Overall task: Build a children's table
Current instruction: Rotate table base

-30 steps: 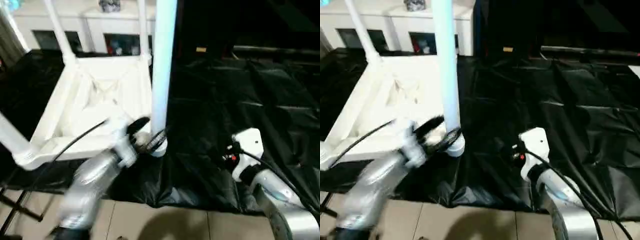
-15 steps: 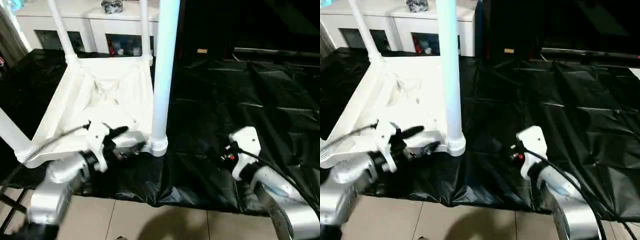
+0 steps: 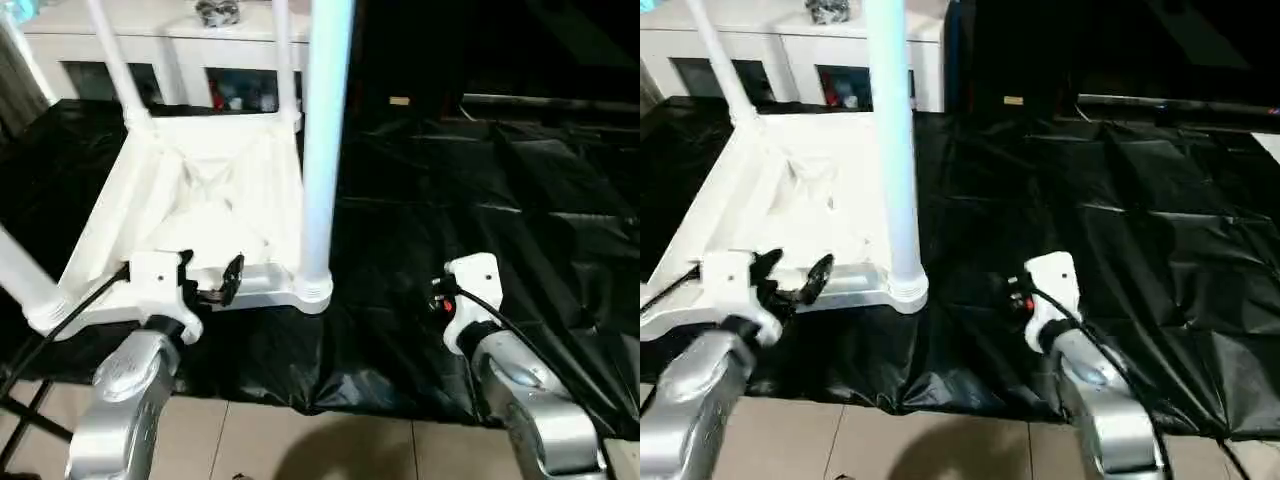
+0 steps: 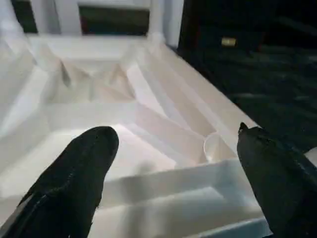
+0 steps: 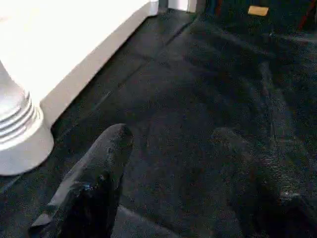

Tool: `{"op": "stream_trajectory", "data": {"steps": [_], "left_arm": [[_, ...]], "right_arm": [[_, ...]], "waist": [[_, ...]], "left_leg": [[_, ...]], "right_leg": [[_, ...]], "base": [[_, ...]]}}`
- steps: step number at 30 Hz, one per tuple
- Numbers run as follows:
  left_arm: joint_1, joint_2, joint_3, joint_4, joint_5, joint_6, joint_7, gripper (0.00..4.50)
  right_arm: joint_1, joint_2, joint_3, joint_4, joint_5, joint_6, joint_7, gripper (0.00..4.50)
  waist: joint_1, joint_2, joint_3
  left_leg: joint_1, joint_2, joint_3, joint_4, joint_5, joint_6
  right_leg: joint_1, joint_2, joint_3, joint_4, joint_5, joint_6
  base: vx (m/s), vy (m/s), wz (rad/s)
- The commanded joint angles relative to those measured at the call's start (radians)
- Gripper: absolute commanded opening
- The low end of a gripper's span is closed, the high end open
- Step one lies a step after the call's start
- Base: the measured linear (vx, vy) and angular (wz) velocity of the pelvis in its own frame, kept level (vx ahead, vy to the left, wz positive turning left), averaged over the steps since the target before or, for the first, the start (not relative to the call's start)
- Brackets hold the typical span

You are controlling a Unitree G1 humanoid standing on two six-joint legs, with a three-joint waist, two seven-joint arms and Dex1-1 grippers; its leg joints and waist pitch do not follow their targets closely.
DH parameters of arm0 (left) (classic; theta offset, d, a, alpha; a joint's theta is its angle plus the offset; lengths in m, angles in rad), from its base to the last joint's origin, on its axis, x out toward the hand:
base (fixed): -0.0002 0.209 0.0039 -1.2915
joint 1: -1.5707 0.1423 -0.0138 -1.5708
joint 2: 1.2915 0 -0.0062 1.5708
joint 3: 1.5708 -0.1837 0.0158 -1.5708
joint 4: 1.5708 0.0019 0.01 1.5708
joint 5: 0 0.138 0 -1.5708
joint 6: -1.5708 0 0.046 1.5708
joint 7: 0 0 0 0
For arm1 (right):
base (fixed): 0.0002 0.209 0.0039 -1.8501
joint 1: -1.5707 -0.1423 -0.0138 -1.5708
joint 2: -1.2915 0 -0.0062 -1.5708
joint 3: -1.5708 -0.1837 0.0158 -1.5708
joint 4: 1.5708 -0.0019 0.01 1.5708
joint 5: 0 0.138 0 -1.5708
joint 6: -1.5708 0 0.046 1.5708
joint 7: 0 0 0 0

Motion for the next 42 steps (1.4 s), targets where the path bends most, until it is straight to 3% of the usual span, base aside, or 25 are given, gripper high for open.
{"op": "stream_trajectory", "data": {"steps": [1, 3, 7, 8, 9, 10, 11, 13, 14, 15, 16, 17, 18, 19, 20, 21, 22, 23, 25, 26, 28, 31, 32, 37, 42], "left_arm": [[0.008, -0.003, -0.007, -0.072, 0.006, 0.037, 0.025, 4.42], [0.016, 0.005, -0.017, -0.096, 0.008, 0.053, 0.024, 4.42], [0.027, 0.016, -0.026, -0.111, 0.022, 0.071, 0.025, 4.42], [0.028, 0.014, -0.024, -0.113, 0.019, 0.076, 0.028, 4.42], [0.028, 0.014, -0.024, -0.113, 0.019, 0.076, 0.028, 4.42], [0.027, 0.016, -0.026, -0.115, 0.024, 0.082, 0.027, 4.42], [0.026, 0.015, -0.027, -0.116, 0.022, 0.085, 0.025, 4.42], [0.024, 0.019, -0.032, -0.121, 0.022, 0.093, 0.022, 4.42], [0.026, 0.02, -0.037, -0.129, 0.022, 0.101, 0.023, 4.42], [0.026, 0.02, -0.037, -0.129, 0.022, 0.101, 0.023, 4.42], [0.032, 0.019, -0.041, -0.134, 0.02, 0.107, 0.023, 4.42], [0.036, 0.019, -0.044, -0.137, 0.02, 0.108, 0.021, 4.42], [0.039, 0.02, -0.046, -0.139, 0.022, 0.109, 0.019, 4.42], [0.041, 0.023, -0.049, -0.14, 0.025, 0.109, 0.017, 4.42], [0.042, 0.024, -0.05, -0.139, 0.025, 0.11, 0.016, 4.42], [0.041, 0.024, -0.051, -0.138, 0.024, 0.111, 0.016, 4.42], [0.038, 0.025, -0.051, -0.136, 0.022, 0.111, 0.016, 4.42], [0.036, 0.025, -0.05, -0.133, 0.02, 0.109, 0.014, 4.42], [0.034, 0.026, -0.05, -0.13, 0.018, 0.107, 0.008, 4.42], [0.034, 0.029, -0.053, -0.129, 0.017, 0.109, 0.003, 4.42], [0.036, 0.035, -0.062, -0.124, 0.012, 0.106, -0.019, 4.42], [0.029, 0.067, -0.094, -0.102, 0.01, 0.075, -0.089, 4.42], [0.021, 0.084, -0.107, -0.088, 0.013, 0.074, -0.116, 4.42], [-0.058, 0.181, -0.144, 0.0, -0.043, 0.112, -0.316, 4.42], [-0.137, 0.288, -0.176, 0.09, -0.05, 0.091, -0.507, 4.42]], "right_arm": [[0.015, 0.006, -0.015, 0.007, 0.009, -0.009, -0.007, 2.97], [0.02, 0.006, -0.01, 0.004, 0.016, -0.009, 0.009, 2.97], [0.027, -0.011, 0.013, -0.001, 0.012, -0.019, 0.047, 2.97], [0.031, -0.027, 0.033, -0.001, 0.002, -0.036, 0.065, 2.97], [0.031, -0.027, 0.033, -0.001, 0.002, -0.036, 0.065, 2.97], [0.036, -0.034, 0.044, -0.005, 0.011, -0.034, 0.082, 2.97], [0.038, -0.039, 0.05, -0.007, 0.004, -0.037, 0.081, 2.97], [0.043, -0.042, 0.057, -0.007, -0.004, -0.043, 0.08, 2.97], [0.047, -0.035, 0.051, -0.004, 0.003, -0.044, 0.081, 2.97], [0.047, -0.035, 0.051, -0.004, 0.003, -0.044, 0.081, 2.97], [0.05, -0.029, 0.043, 0.0, 0.007, -0.046, 0.079, 2.97], [0.052, -0.029, 0.042, 0.0, 0.006, -0.048, 0.08, 2.97], [0.054, -0.032, 0.044, -0.001, 0.003, -0.049, 0.081, 2.97], [0.057, -0.035, 0.046, -0.001, 0.001, -0.052, 0.081, 2.97], [0.059, -0.035, 0.047, -0.003, 0.002, -0.053, 0.08, 2.97], [0.06, -0.036, 0.047, -0.003, 0.003, -0.054, 0.079, 2.97], [0.062, -0.034, 0.046, -0.004, 0.001, -0.055, 0.071, 2.97], [0.064, -0.032, 0.044, -0.004, -0.003, -0.057, 0.062, 2.97], [0.065, -0.025, 0.038, -0.004, -0.008, -0.056, 0.05, 2.97], [0.065, -0.022, 0.034, -0.004, -0.008, -0.054, 0.046, 2.97], [0.069, -0.022, 0.032, -0.005, -0.01, -0.058, 0.045, 2.97], [0.07, -0.028, 0.031, -0.009, -0.008, -0.063, 0.044, 2.97], [0.069, -0.033, 0.031, -0.008, -0.008, -0.064, 0.044, 2.97], [0.048, -0.061, 0.013, -0.002, 0.001, -0.07, 0.075, 2.97], [0.046, -0.118, 0.009, -0.021, 0.046, -0.065, 0.172, 2.97]], "waist": [[-0.001, 0.002, -0.037], [-0.004, 0.002, -0.029], [-0.012, -0.003, -0.013], [-0.007, 0.007, -0.027], [-0.008, 0.006, -0.028], [0.002, -0.007, -0.03], [-0.001, 0.007, -0.033], [-0.008, 0.021, -0.048], [-0.018, 0.037, -0.056], [-0.024, 0.032, -0.053], [-0.043, 0.055, -0.068], [-0.065, 0.044, -0.065], [-0.063, 0.041, -0.063], [-0.062, 0.028, -0.062], [-0.053, 0.004, -0.054], [-0.035, -0.019, -0.046], [-0.002, -0.04, -0.034], [0.011, -0.025, -0.041], [-0.004, -0.014, -0.047], [-0.007, 0.002, -0.053], [-0.006, 0.012, -0.064], [-0.01, 0.012, -0.053], [-0.015, 0.019, -0.048], [-0.017, 0.019, -0.026], [-0.02, 0.016, -0.029]], "left_leg": [[0.027, 0.027, -0.011, -0.082, -0.318, -0.024], [0.047, 0.018, -0.01, -0.087, -0.471, -0.024], [0.077, 0.006, -0.008, -0.088, -0.558, -0.005], [0.053, 0.006, -0.011, -0.098, -0.46, 0.015], [0.057, 0.006, -0.008, -0.098, -0.445, 0.022], [-0.006, -0.013, -0.024, -0.097, -0.372, 0.082], [-0.018, -0.013, -0.024, -0.099, -0.333, 0.103], [-0.034, -0.032, -0.052, -0.071, -0.173, 0.237], [0.0, -0.024, -0.061, -0.067, -0.105, 0.263], [0.006, -0.021, -0.075, -0.068, -0.072, 0.291], [0.09, 0.019, -0.09, -0.067, 0.002, 0.323], [0.16, 0.089, -0.165, -0.069, 0.084, 0.435], [0.174, 0.113, -0.186, -0.067, 0.133, 0.492], [0.168, 0.123, -0.202, -0.06, 0.23, 0.579], [0.121, 0.065, -0.161, -0.044, 0.212, 0.552], [0.053, -0.007, -0.101, -0.018, 0.131, 0.474], [-0.028, -0.083, -0.048, 0.045, -0.007, 0.365], [-0.049, -0.047, -0.069, 0.037, 0.025, 0.245], [-0.025, -0.033, -0.067, -0.018, 0.129, 0.135], [-0.005, -0.02, -0.071, -0.021, 0.137, 0.103], [-0.002, -0.012, -0.074, -0.024, 0.175, 0.079], [0.007, -0.003, -0.077, -0.044, 0.038, 0.016], [0.017, 0.005, -0.076, -0.057, -0.1, -0.009], [0.027, 0.003, -0.062, -0.083, -0.353, -0.033], [0.019, 0.005, -0.057, -0.081, -0.298, -0.019]], "right_leg": [[0.024, -0.06, 0.04, -0.094, -0.228, -0.125], [0.027, -0.047, 0.033, -0.118, -0.423, -0.092], [0.031, -0.041, 0.018, -0.153, -0.597, -0.073], [0.07, -0.045, 0.026, -0.143, -0.5, -0.08], [0.068, -0.043, 0.027, -0.144, -0.468, -0.09], [0.116, -0.063, 0.006, -0.144, -0.404, -0.099], [0.129, -0.075, -0.001, -0.151, -0.427, -0.084], [0.158, -0.098, -0.053, -0.175, -0.349, -0.088], [0.147, -0.072, -0.072, -0.164, -0.262, -0.13], [0.144, -0.055, -0.082, -0.152, -0.208, -0.148], [0.097, -0.019, -0.078, -0.103, -0.11, -0.176], [0.014, -0.013, -0.067, -0.02, -0.089, -0.162], [-0.013, -0.026, -0.051, 0.008, -0.099, -0.134], [-0.044, -0.051, -0.018, 0.037, -0.089, -0.073], [-0.023, -0.075, 0.015, -0.005, -0.006, -0.064], [0.037, -0.094, 0.041, -0.059, 0.057, -0.078], [0.113, -0.139, 0.113, -0.117, 0.043, -0.151], [0.135, -0.158, 0.108, -0.099, 0.062, -0.187], [0.101, -0.074, 0.051, -0.044, 0.313, -0.155], [0.09, -0.066, 0.043, -0.033, 0.402, -0.136], [0.082, -0.059, 0.038, -0.019, 0.526, -0.117], [0.074, -0.052, 0.029, -0.035, 0.382, -0.139], [0.069, -0.058, 0.03, -0.05, 0.203, -0.165], [0.045, -0.066, 0.045, -0.084, -0.19, -0.157], [0.044, -0.071, 0.053, -0.085, -0.191, -0.157]], "base": [[0.0, 0.0, 0.0], [0.0, 0.0, 0.0], [0.0, 0.0, 0.0], [0.063, 0.012, -0.05], [0.063, 0.012, -0.05], [0.052, 0.015, 0.07], [0.052, 0.029, 0.33], [0.071, 0.027, 0.46], [0.125, 0.009, 0.62], [0.125, 0.009, 0.62], [0.175, -0.019, 0.47], [0.169, -0.025, 0.22], [0.169, -0.025, 0.22], [0.107, -0.03, 0.01], [0.066, -0.079, -0.02], [0.066, -0.079, -0.02], [0.051, -0.075, 0.05], [0.038, -0.061, 0.02], [0.032, -0.062, -0.01], [0.0, 0.0, 0.0], [0.0, 0.0, 0.0], [0.0, 0.0, 0.0], [0.0, 0.0, 0.0], [-0.054, 0.017, -0.02], [-0.026, 0.0, -0.01]]}}
